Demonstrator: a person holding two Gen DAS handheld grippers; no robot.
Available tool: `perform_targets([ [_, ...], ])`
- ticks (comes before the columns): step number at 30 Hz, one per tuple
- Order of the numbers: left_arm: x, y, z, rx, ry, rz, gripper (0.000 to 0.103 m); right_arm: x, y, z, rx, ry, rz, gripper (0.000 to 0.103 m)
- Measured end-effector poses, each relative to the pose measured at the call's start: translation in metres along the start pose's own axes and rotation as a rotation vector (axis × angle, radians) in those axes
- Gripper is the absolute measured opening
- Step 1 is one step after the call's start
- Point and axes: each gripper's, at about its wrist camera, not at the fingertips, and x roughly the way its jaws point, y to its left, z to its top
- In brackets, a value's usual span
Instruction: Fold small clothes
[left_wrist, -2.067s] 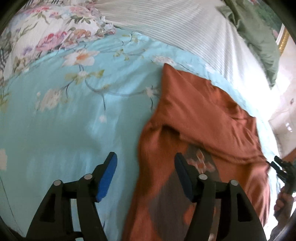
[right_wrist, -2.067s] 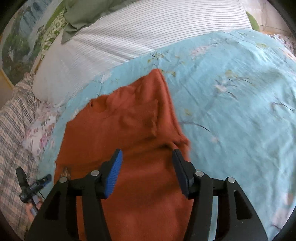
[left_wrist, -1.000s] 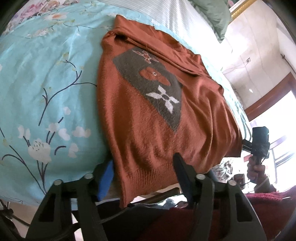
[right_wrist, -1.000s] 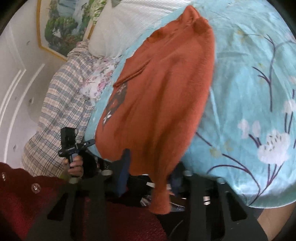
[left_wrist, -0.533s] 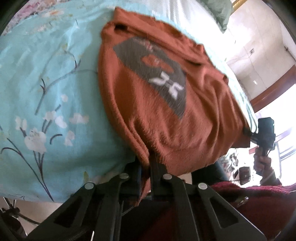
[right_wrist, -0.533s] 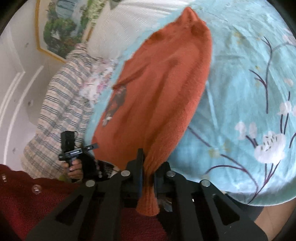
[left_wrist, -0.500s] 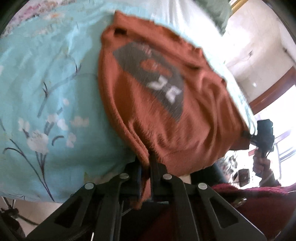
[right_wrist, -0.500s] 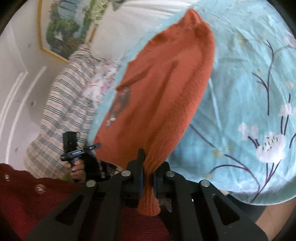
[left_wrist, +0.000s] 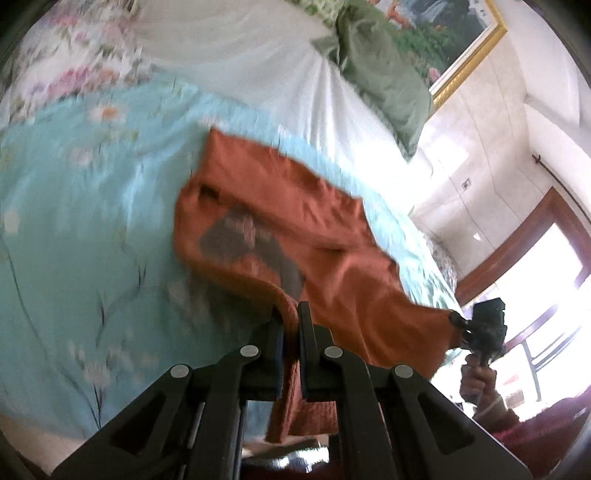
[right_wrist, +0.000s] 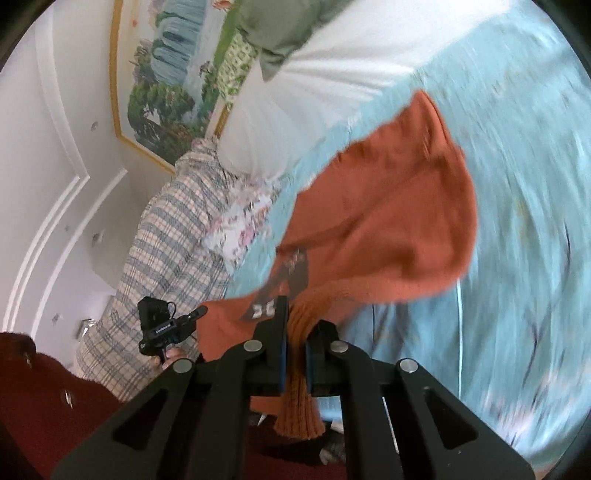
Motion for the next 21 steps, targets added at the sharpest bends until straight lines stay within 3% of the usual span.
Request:
perform_targets([
  [5,0.018,-0.009,0.056,0.036,-0.114,0.037,0.004,0.016,-0.008,0.060,-0.020,-0.079,-0.045,0.008],
  [8,0.041,-0.011,0.093,0.052,-0.163,0.077,0.004,0.030,-0.020,0.098,-0.034,-0.113,-0.127,0.008],
  [12,0.090,0.004,0.144,0.029,-0.168,0.126,0.004,0.060,-0.050,0.153,-0.009,-0.121,-0.237,0.008],
  [15,0.134,0.024,0.177,-0.006,-0.153,0.163,0.004,0.083,-0.070,0.180,0.005,-0.098,-0.262,0.008],
  [21,0.195,0.054,0.204,-0.039,-0.090,0.237,0.004,0.126,-0.102,0.211,0.030,-0.042,-0.329,0.008],
])
